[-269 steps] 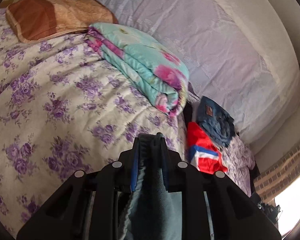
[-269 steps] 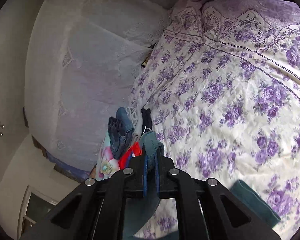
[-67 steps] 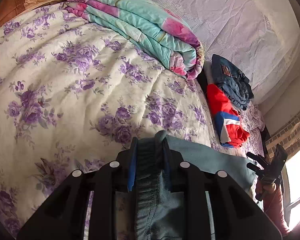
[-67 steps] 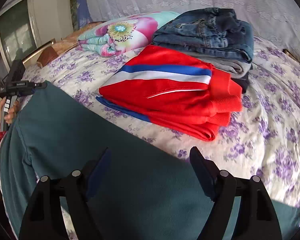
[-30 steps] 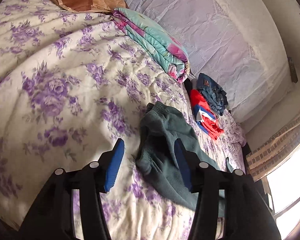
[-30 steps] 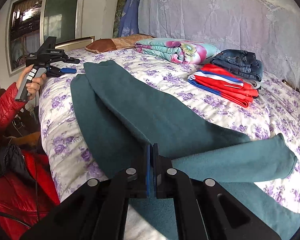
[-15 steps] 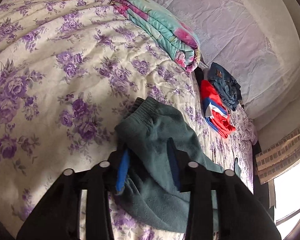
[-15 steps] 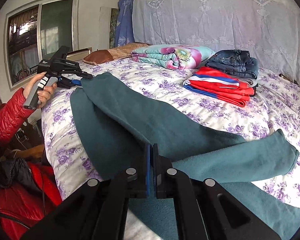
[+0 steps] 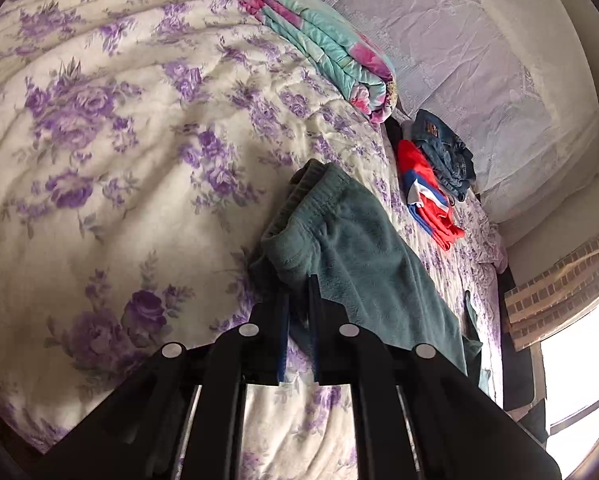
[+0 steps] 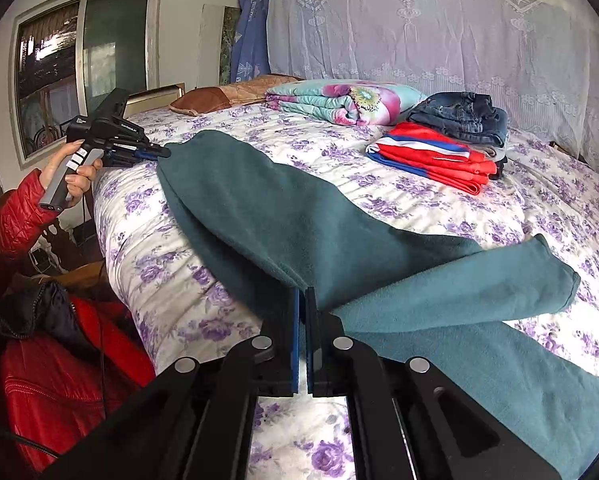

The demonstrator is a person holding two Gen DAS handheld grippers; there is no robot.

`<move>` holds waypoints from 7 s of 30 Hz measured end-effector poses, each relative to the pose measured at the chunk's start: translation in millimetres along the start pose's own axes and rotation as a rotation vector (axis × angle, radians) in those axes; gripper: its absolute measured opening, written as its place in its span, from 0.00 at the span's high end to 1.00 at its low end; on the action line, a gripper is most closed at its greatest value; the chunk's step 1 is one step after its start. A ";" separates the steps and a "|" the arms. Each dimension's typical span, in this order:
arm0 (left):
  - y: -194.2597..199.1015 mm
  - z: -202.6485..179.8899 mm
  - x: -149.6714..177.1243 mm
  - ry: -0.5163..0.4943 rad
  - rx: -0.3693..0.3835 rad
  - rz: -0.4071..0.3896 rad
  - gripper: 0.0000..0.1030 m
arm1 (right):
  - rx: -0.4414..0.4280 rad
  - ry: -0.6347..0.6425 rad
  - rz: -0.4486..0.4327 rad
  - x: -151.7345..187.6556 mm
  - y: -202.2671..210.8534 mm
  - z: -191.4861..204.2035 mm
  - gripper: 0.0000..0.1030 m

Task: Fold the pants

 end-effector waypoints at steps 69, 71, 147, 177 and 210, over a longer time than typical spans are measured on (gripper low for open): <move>-99.0 -186.0 118.9 -0.790 -0.025 0.029 0.05 | 0.446 -0.989 -0.261 103.5 157.5 -226.5 0.93; -99.5 -186.2 118.8 -0.789 -0.030 0.029 0.05 | 0.519 -0.776 -0.178 88.2 140.9 -201.0 0.56; -77.7 -198.3 117.4 -0.776 -0.076 -0.008 0.05 | 0.564 -0.921 -0.338 106.1 193.2 -254.0 0.85; -130.6 -212.0 110.3 -0.624 0.065 0.161 0.05 | -0.513 -0.815 0.424 -96.5 -164.4 -98.9 0.42; -120.9 -205.7 113.3 -0.645 0.116 0.111 0.05 | -0.495 -0.301 0.371 -60.7 -77.3 -20.1 0.23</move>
Point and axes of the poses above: each gripper's, at about its wrist camera, not at the fingertips, and y roughly against the way its jaws point, z to its left, x to its underside, the point moved 6 cm from there along -y, roughly the way its jaws point, and after that the axes turned 7 degrees about -y, right-handed, at the moved point
